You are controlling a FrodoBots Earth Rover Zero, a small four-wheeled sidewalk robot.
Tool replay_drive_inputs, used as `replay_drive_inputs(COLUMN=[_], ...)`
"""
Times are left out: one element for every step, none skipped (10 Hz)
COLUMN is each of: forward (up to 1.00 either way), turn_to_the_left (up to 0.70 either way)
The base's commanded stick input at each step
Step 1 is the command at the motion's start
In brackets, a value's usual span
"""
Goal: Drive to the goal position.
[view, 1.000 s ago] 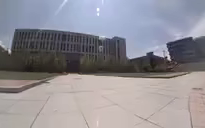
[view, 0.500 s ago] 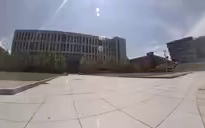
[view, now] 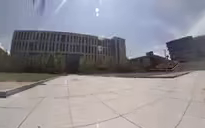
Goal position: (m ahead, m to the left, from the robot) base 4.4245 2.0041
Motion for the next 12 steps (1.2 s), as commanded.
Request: replay_drive_inputs(forward=[0.5, 0.5, 0.5, 0.5, 0.5, 0.5, 0.5, 0.5, 0.5, 0.5, 0.5, 0.5], turn_to_the_left=[0.01, 0.08, 0.14, 0.2, 0.26, 0.32, 0.38, 0.45, 0.51, 0.51, 0.36, 0.18])
